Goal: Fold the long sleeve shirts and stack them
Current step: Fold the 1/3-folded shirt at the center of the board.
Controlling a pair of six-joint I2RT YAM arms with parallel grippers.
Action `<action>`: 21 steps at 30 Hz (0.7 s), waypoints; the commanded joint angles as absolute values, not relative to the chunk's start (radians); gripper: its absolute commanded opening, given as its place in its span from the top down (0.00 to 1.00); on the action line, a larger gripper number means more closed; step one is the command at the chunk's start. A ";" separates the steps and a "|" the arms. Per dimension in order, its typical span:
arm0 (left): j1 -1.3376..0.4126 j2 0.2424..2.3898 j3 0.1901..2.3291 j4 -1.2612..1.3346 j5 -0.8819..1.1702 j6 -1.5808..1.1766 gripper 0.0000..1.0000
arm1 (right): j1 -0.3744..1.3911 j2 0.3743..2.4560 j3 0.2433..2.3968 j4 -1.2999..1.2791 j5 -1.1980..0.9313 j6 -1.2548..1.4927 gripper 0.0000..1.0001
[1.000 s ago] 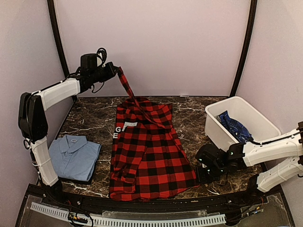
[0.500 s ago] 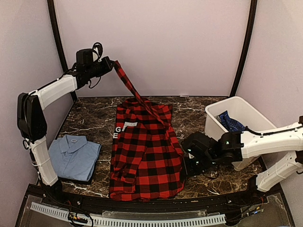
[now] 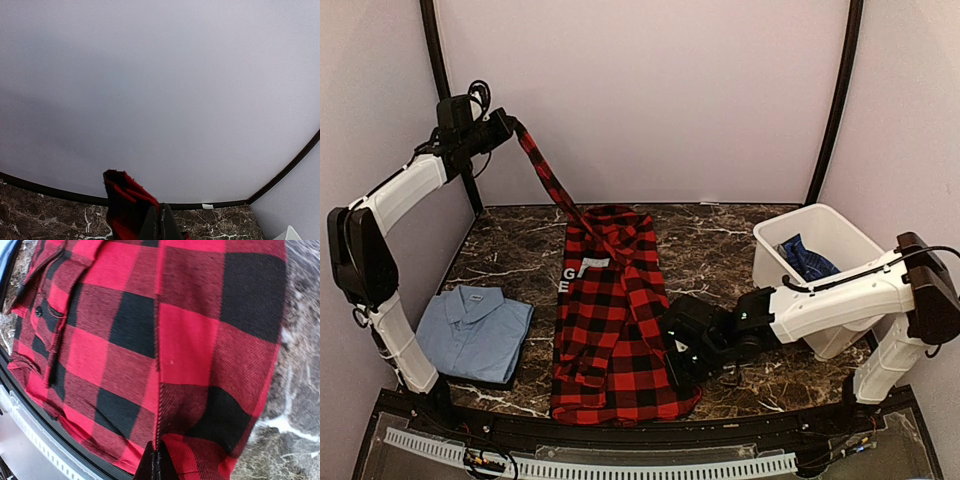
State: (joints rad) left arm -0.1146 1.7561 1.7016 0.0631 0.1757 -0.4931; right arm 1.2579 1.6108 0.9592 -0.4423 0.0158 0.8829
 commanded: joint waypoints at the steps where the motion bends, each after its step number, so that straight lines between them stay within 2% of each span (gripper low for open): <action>1: -0.091 1.701 1.670 0.083 0.198 -0.470 1.00 | 1.266 1.644 1.019 -0.377 -0.031 0.848 1.00; 21: -0.079 1.745 1.732 0.105 0.315 -0.504 1.00 | 1.269 1.766 1.112 -0.292 -0.188 0.794 1.00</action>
State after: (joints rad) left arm -0.0868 1.7584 1.6993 0.0593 0.2768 -0.4969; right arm 1.2587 1.7294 1.0958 -0.3466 -0.1471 0.8062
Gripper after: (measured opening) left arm 0.008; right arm 0.003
